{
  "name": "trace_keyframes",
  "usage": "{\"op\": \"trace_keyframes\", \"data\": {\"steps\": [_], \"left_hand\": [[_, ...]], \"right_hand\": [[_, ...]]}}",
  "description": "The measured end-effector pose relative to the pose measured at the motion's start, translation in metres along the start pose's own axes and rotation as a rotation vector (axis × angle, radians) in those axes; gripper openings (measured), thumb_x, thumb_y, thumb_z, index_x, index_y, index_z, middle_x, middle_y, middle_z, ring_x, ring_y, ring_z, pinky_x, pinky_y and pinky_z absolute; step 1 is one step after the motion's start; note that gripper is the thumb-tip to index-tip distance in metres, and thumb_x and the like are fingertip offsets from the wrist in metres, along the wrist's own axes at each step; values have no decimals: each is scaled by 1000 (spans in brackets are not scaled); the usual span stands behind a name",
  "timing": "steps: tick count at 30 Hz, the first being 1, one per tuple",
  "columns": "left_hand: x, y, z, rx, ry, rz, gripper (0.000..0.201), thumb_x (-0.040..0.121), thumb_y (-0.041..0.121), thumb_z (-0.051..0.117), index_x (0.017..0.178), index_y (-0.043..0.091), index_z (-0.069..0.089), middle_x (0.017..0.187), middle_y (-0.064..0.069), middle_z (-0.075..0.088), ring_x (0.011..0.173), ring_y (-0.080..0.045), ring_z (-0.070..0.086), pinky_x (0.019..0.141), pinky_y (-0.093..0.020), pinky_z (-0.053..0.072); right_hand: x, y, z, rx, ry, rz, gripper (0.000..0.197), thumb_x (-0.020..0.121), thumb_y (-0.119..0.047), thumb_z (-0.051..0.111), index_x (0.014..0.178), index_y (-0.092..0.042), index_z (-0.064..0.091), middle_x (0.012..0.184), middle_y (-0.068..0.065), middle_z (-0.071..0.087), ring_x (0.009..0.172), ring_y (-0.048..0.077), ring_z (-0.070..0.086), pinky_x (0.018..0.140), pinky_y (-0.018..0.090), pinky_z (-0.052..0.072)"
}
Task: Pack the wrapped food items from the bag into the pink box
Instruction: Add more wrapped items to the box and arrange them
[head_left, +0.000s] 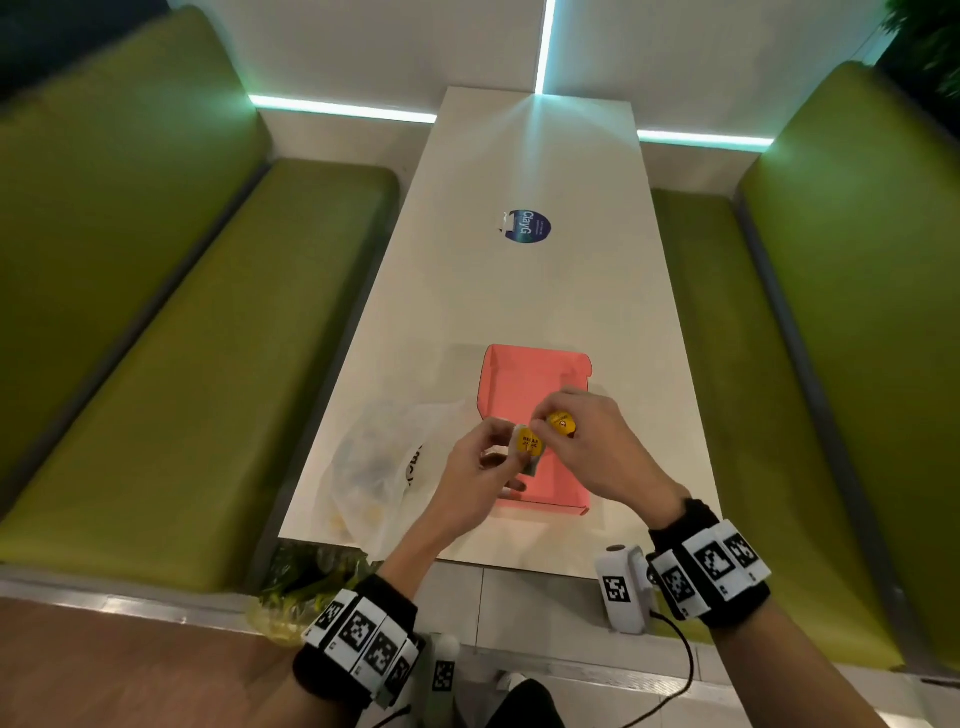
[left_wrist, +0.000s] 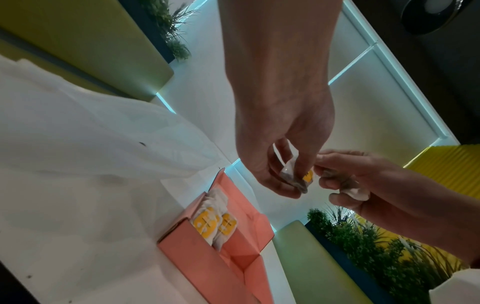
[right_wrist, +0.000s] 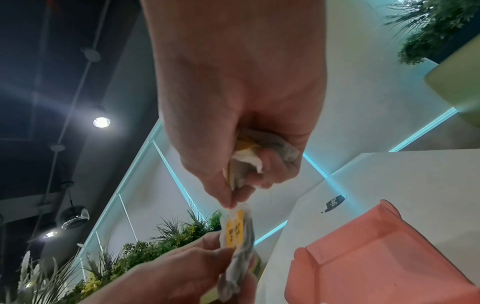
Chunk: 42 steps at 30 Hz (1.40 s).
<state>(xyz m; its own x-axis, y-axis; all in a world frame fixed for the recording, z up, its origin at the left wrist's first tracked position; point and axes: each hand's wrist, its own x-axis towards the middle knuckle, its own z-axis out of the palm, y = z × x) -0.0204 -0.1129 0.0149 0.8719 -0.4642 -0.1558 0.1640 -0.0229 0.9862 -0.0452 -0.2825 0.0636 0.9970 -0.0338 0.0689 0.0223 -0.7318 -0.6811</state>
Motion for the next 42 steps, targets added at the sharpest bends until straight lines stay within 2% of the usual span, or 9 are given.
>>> {"op": "trace_keyframes", "data": {"steps": [5, 11, 17, 21, 30, 32, 36, 39, 42], "left_hand": [[0, 0, 0, -24, 0, 3, 8, 99, 11, 59, 92, 12, 58, 85, -10, 67, 72, -19, 67, 63, -40, 59], [2, -3, -1, -39, 3, -17, 7, 99, 14, 59, 96, 8, 57, 85, -10, 68, 71, -16, 68, 63, -35, 59], [6, -3, -2, 58, -51, 96, 17, 94, 25, 65, 104, 11, 63, 91, 2, 69, 82, -15, 67, 78, -34, 55], [9, -5, -2, 66, -44, 113, 24, 99, 23, 59, 96, 0, 64, 81, -8, 69, 74, -16, 67, 70, -26, 50], [13, -25, 0, 69, -46, 79, 20, 101, 22, 57, 93, 5, 63, 84, -12, 68, 75, -19, 66, 62, -33, 55], [13, -30, 1, 155, -52, 113, 14, 101, 25, 58, 98, 12, 64, 90, -8, 71, 80, -20, 68, 62, -35, 57], [8, -53, 1, 489, 9, 185, 12, 98, 16, 59, 109, 17, 58, 104, 6, 60, 87, -7, 58, 71, -17, 47], [5, -70, 1, 675, -40, 195, 16, 94, 18, 59, 110, 19, 56, 109, 6, 54, 94, -15, 58, 79, -32, 56], [4, -76, 6, 970, -114, 249, 29, 90, 21, 61, 118, 17, 57, 118, -2, 57, 108, -24, 54, 87, -42, 51]], "right_hand": [[0, 4, 5, -13, -37, 20, 9, 96, -29, 58, 88, -26, 61, 88, -14, 57, 82, 4, 54, 72, 24, 40], [0, -2, -1, -10, -134, -12, 16, 92, -37, 65, 85, -23, 67, 86, -12, 62, 82, 6, 59, 74, 27, 48], [8, -1, -5, -95, -151, -41, 17, 96, -33, 59, 86, -23, 68, 84, -13, 62, 79, 8, 58, 74, 36, 50], [8, 5, -4, -106, -184, -36, 20, 98, -33, 56, 83, -26, 67, 82, -12, 63, 79, 8, 59, 74, 41, 51], [1, 8, -6, -111, -225, -24, 11, 96, -34, 60, 93, -24, 63, 86, -12, 63, 80, 12, 57, 69, 33, 49], [2, 14, -3, -172, -232, -17, 5, 96, -26, 59, 94, -23, 63, 86, -10, 60, 79, 14, 54, 69, 34, 47], [4, 36, 12, -312, -282, 38, 5, 96, -23, 56, 98, -23, 61, 93, -8, 61, 88, 18, 55, 72, 37, 47], [7, 53, 28, -378, -351, 89, 9, 97, -21, 53, 100, -24, 61, 105, -5, 65, 97, 20, 57, 77, 38, 48], [12, 61, 41, -386, -372, 104, 9, 97, -22, 54, 99, -25, 61, 106, -3, 65, 98, 21, 58, 74, 36, 46]]}}
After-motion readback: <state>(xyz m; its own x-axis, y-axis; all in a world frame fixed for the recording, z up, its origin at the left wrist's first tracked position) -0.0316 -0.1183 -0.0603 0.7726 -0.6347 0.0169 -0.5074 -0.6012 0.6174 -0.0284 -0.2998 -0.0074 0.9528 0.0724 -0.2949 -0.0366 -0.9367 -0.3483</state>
